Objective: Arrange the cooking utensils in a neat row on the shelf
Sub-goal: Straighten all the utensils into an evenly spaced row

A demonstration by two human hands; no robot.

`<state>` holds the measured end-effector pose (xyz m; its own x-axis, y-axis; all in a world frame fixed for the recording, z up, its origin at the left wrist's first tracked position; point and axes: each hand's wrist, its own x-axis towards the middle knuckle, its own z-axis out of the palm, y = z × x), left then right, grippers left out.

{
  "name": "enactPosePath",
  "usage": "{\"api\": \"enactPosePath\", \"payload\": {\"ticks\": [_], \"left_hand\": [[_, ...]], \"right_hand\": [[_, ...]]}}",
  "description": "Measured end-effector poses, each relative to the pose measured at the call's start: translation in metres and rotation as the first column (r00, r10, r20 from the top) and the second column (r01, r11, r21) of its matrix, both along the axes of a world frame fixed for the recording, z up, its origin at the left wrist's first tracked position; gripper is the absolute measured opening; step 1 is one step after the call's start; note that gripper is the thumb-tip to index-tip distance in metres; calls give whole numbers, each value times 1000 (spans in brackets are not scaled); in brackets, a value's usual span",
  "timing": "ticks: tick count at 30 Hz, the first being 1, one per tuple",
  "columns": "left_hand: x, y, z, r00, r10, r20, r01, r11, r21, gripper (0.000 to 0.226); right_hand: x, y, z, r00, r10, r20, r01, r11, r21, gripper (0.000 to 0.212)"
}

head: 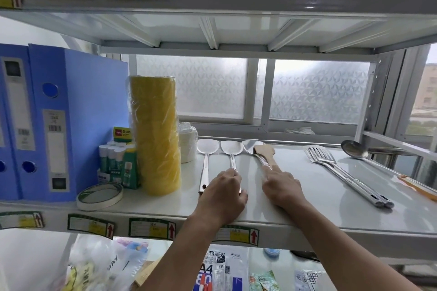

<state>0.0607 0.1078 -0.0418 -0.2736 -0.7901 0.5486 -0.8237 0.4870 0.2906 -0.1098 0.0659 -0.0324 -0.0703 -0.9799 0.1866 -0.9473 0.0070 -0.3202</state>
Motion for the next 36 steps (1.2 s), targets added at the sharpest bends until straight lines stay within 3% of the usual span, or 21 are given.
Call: {"api": "enactPosePath", "payload": {"ticks": [7,36], "left_hand": [[0,-1,-2,1000,-4,-22,3,999,-45,37],[-1,3,-1,999,36,22,-35,996,-80,39]], "right_hand": [[1,5,2,999,-41,35,41,999,-8,36],[1,15,5,992,22,127,-17,999,-37,51]]}}
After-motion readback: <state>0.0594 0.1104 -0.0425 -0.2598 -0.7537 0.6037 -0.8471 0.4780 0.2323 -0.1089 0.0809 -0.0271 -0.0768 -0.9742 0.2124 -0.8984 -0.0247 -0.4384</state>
